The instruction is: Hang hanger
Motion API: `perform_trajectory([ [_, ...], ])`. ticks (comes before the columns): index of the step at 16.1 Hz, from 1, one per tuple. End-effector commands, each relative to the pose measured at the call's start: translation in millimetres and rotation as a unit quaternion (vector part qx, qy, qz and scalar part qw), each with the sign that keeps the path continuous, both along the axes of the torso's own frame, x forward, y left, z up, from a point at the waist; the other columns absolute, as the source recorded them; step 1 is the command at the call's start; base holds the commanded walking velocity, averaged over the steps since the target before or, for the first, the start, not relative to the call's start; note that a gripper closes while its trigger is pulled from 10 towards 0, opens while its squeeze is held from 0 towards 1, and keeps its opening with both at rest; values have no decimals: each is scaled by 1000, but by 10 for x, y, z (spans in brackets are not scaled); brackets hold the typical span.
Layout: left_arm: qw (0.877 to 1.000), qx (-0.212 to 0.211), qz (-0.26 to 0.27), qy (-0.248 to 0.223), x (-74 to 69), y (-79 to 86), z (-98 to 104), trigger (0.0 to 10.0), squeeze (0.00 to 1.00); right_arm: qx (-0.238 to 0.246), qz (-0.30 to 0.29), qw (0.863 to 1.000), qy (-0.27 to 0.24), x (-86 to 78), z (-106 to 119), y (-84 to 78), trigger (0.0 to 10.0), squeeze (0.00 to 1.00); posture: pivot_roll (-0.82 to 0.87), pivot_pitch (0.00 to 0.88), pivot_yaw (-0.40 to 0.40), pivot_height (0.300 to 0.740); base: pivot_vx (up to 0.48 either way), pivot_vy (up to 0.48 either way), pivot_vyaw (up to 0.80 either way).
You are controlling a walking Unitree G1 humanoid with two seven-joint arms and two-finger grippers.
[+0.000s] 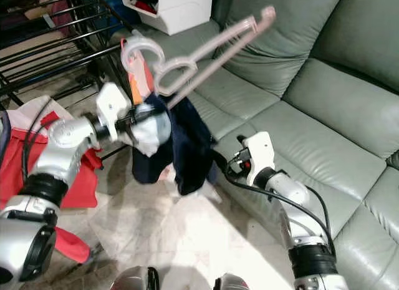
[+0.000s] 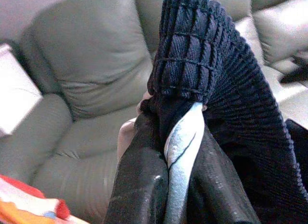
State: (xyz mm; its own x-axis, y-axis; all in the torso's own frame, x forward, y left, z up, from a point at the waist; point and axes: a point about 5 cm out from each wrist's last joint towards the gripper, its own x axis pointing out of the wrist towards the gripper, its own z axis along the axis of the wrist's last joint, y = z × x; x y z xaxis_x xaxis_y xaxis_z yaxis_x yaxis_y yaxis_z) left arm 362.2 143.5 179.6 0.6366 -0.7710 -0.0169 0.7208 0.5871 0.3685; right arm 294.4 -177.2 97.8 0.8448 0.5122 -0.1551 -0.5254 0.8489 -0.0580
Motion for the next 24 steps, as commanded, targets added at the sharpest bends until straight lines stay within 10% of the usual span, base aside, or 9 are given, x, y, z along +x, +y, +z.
perform_trajectory([
  [1,999,-18,13,-36,46,-2,221,0,0,6,-4,1000,8,26,-20,25,10000,0,-73,28,45,740,0,0,0],
  [6,999,-14,26,-44,-32,-212,69,3490,0,42,5,999,-14,116,37,191,10000,0,-72,28,47,740,0,0,0],
  [16,982,-32,171,-69,67,-175,72,3098,0,9,-20,1000,-14,165,12,226,10000,0,-73,39,49,740,0,0,0],
  [19,979,-60,186,-63,27,-298,127,8706,0,-7,-34,999,6,230,-63,244,10000,0,-67,40,45,740,0,0,0],
  [24,991,-7,79,-104,-197,-524,-60,10000,0,53,-6,998,-35,373,195,439,10000,0,-58,35,42,740,0,0,0],
])
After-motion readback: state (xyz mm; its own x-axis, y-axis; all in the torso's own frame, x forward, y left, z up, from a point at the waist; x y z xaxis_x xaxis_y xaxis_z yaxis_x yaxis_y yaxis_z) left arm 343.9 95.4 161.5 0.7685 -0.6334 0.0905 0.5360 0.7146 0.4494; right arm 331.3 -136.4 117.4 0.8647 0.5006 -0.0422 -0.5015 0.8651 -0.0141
